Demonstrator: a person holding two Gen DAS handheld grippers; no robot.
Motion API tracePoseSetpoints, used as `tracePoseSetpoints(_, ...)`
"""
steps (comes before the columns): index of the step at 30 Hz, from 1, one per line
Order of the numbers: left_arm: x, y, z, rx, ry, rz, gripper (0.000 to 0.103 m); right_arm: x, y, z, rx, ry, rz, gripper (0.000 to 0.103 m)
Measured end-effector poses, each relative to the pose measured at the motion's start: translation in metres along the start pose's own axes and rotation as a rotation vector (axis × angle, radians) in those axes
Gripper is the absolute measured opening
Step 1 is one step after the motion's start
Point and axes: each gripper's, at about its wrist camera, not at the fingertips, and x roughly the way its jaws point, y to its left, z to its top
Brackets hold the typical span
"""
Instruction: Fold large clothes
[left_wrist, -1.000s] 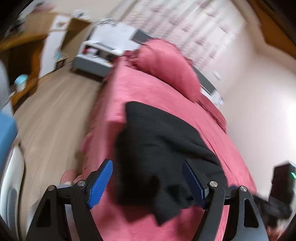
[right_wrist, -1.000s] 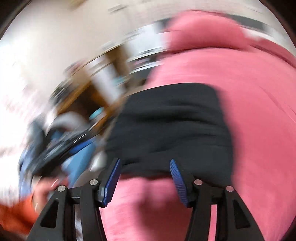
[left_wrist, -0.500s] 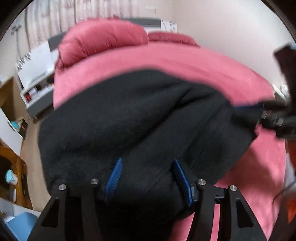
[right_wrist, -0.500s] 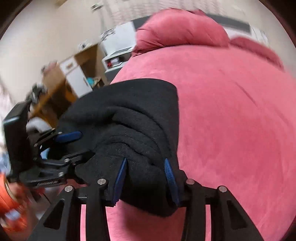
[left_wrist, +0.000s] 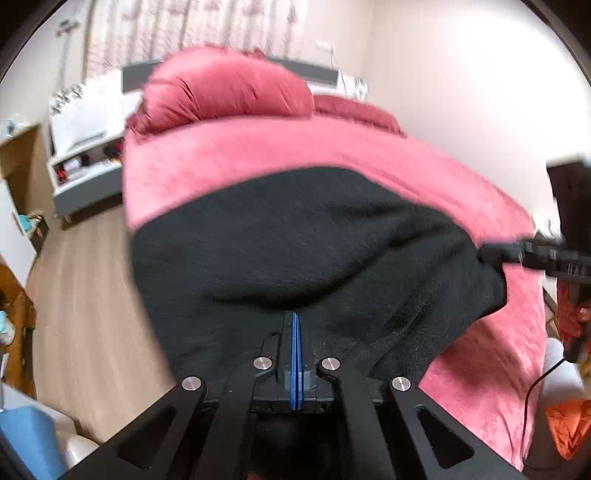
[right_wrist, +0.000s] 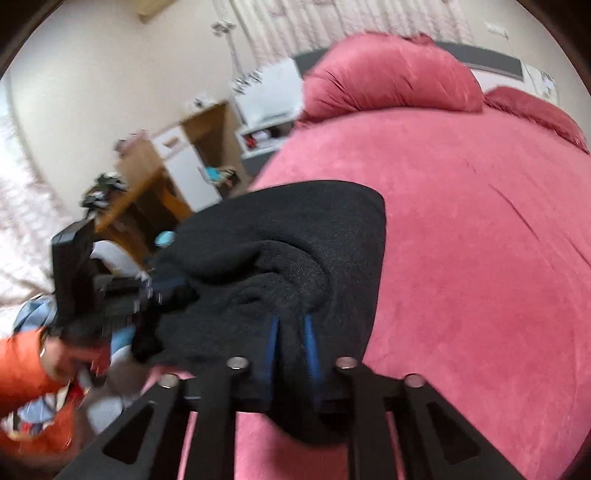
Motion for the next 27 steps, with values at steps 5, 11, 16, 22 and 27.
tracePoseSetpoints(5,-0.019,0.012,-0.022,-0.159,0.042,0.023,0.003,0.026,-0.003,-0.042,-0.001,0.140,-0.034,0.006)
tracePoseSetpoints(11,-0.052,-0.036,-0.027,-0.292,-0.010,0.048,0.087,0.016,0.009,-0.050,0.161,0.120,-0.069,0.043)
tracePoseSetpoints(16,-0.059,-0.073,-0.014,-0.307,0.023,0.202,0.102,-0.011,0.064,-0.024,0.091,0.016,-0.247,0.084)
tracePoseSetpoints(22,-0.080,-0.087,-0.032,-0.265,0.026,0.387,0.103,-0.015,0.110,-0.023,-0.017,-0.058,-0.420,0.084)
tracePoseSetpoints(27,-0.084,-0.088,-0.041,-0.252,0.045,0.494,0.103,-0.007,0.119,-0.031,-0.011,-0.021,-0.397,0.084)
